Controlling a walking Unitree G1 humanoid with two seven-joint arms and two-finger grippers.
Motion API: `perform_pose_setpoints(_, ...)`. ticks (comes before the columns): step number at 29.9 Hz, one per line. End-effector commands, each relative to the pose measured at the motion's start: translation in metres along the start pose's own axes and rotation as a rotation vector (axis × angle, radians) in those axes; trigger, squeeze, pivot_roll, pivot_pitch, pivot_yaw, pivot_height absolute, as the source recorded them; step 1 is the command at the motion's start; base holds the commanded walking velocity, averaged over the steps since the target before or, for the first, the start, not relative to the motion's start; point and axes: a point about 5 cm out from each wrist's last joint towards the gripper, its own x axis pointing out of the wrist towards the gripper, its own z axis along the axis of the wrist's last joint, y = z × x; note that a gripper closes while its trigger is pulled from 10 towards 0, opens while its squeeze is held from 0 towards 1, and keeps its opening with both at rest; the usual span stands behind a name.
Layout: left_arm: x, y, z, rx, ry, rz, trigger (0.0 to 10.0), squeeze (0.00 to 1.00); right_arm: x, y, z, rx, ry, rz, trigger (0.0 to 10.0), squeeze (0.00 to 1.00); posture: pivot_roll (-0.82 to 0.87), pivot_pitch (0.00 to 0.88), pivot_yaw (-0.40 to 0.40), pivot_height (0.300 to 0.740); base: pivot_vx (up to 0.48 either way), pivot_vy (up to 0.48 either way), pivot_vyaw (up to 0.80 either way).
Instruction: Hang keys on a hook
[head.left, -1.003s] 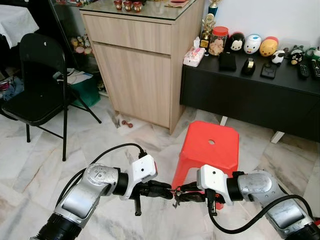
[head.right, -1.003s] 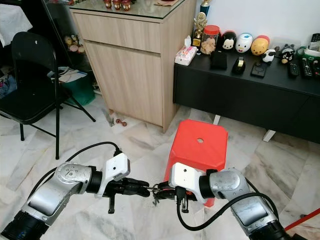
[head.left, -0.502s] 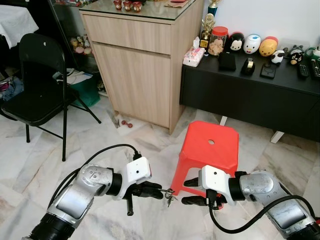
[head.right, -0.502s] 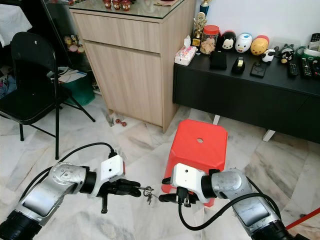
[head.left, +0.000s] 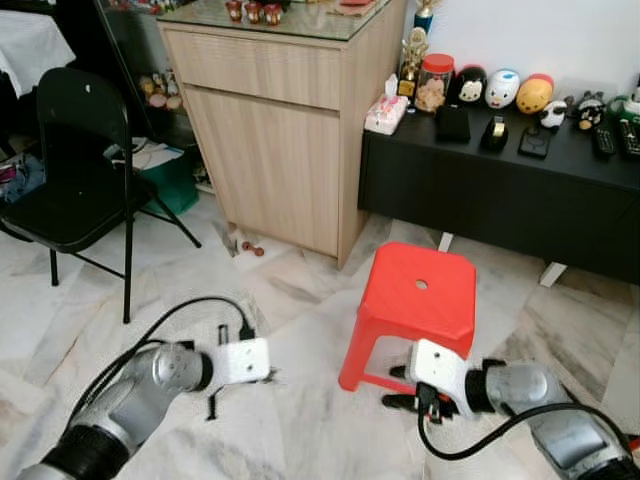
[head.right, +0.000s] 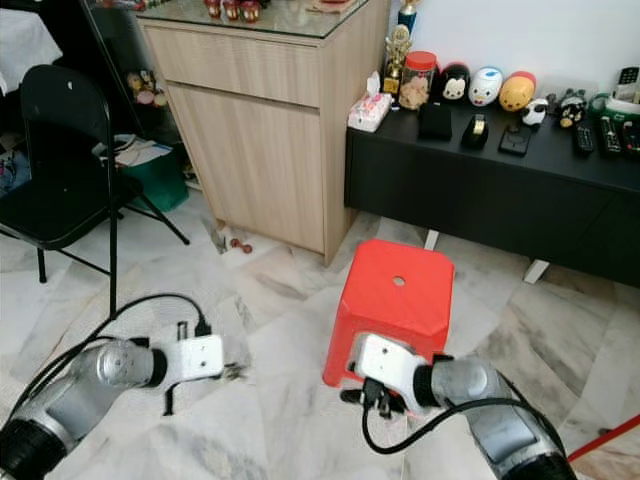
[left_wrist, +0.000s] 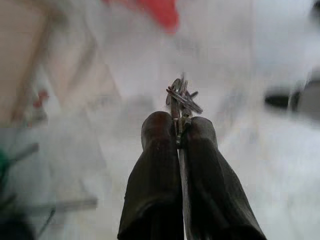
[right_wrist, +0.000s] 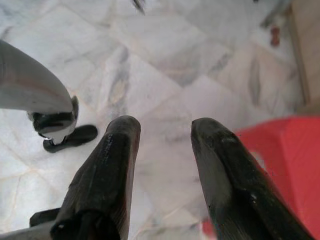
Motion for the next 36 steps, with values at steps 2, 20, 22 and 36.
perform_pose_setpoints(2,0.011,-0.029,-0.026,0.046,0.140,-0.081,10.0,0.00,0.006,0.004,-0.020,0.058,0.053,-0.044,10.0,0.00,0.03,0.054,0.024,0.740,0.000,0.000,0.00)
perform_pose_setpoints(20,0.021,-0.143,-0.098,-1.001,0.481,0.082,10.0,0.00,0.027,0.069,-0.134,0.697,0.353,-0.430,10.0,0.00,0.04,0.054,0.022,0.740,0.000,0.000,0.00)
perform_pose_setpoints(22,0.021,-0.133,-0.099,-1.024,0.468,0.168,10.0,0.00,0.028,0.073,-0.136,0.723,0.361,-0.451,10.0,0.00,0.04,0.055,0.020,0.740,0.000,0.000,0.00)
perform_pose_setpoints(36,0.027,-0.029,-0.057,-1.166,-0.101,0.508,10.0,0.00,0.032,0.086,-0.143,0.812,0.372,-0.620,10.0,0.00,0.04,0.054,0.019,0.740,0.000,0.000,0.00)
